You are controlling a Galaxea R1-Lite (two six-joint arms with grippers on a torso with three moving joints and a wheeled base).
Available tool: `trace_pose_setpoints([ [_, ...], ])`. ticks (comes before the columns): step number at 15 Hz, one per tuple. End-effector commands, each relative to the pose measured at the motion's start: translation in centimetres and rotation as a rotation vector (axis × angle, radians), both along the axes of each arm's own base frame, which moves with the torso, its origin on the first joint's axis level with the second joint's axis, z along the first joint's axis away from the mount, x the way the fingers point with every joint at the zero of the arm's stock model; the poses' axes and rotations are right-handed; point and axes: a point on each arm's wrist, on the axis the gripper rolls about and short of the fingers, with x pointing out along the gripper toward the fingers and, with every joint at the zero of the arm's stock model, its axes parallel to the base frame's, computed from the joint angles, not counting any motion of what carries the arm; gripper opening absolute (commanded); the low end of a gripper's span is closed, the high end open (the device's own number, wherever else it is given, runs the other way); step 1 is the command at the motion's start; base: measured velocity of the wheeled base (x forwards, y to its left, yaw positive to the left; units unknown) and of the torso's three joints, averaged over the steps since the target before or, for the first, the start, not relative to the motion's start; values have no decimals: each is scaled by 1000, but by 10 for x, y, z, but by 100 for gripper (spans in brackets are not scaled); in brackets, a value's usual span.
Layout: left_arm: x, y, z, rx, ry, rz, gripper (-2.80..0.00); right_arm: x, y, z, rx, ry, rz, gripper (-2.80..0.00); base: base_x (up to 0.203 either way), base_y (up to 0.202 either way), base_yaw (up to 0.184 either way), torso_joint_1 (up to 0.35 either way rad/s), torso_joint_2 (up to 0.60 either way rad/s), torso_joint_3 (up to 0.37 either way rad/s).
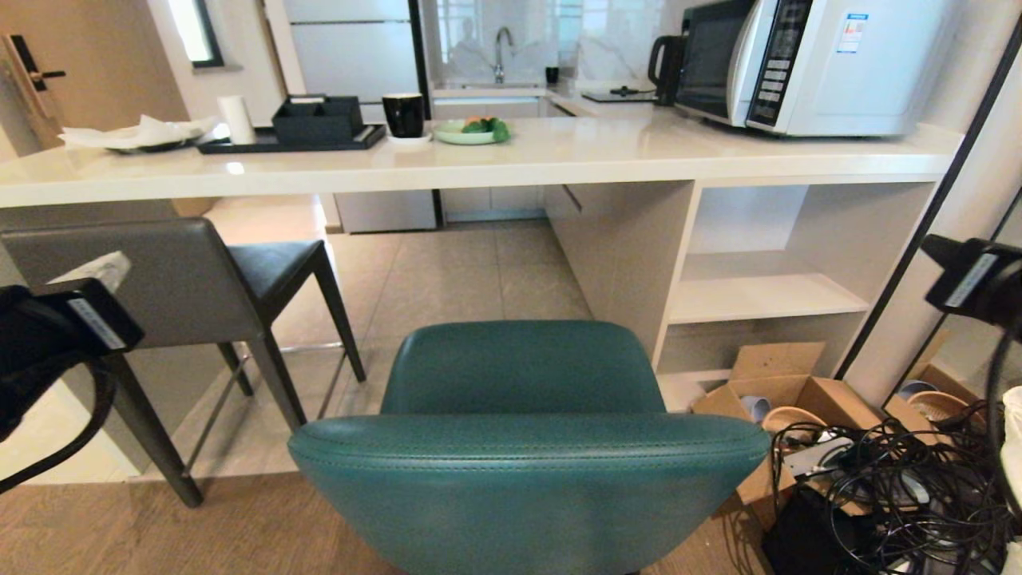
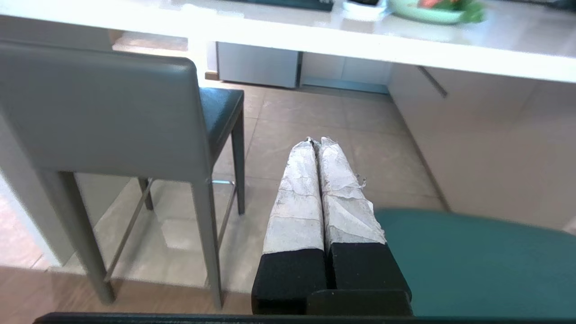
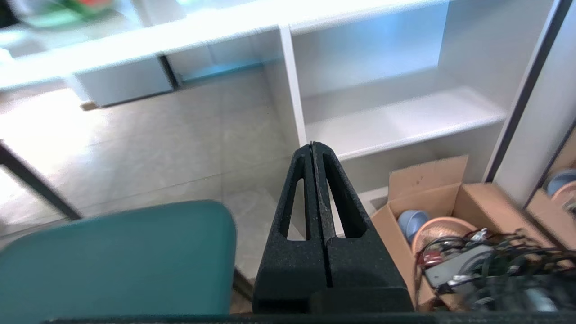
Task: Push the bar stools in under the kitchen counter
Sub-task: Pull the gray chair out from under the dining table
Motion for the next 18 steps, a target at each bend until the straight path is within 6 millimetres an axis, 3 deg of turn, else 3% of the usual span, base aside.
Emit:
trace_pose_setpoints([
  [1, -66, 10, 20, -8, -59, 18, -280, -67, -7, 31, 3, -113, 25, -280, 0, 0, 0, 0, 0, 0],
  [5, -141, 18, 14, -2, -95, 65, -280, -149, -15, 38, -113, -195, 84, -280, 0, 0, 0, 0, 0, 0],
  [9, -200, 18, -6, 22, -128, 86, -280, -220, -21, 18, -172, -200, 51, -280, 0, 0, 0, 0, 0, 0],
  [11, -222, 18, -21, 28, -125, 90, -280, -244, -21, 4, -184, -191, 16, -280, 0, 0, 0, 0, 0, 0],
  [14, -243, 18, -57, 50, -75, 95, -280, -270, -19, -28, -210, -148, -11, -280, 0, 0, 0, 0, 0, 0],
  [16, -233, 19, -83, 64, 7, 93, -280, -279, -18, -59, -231, -116, -14, -280, 0, 0, 0, 0, 0, 0],
  [18, -216, 18, -104, 77, 58, 77, -280, -267, -18, -95, -231, -41, -1, -280, 0, 0, 0, 0, 0, 0],
])
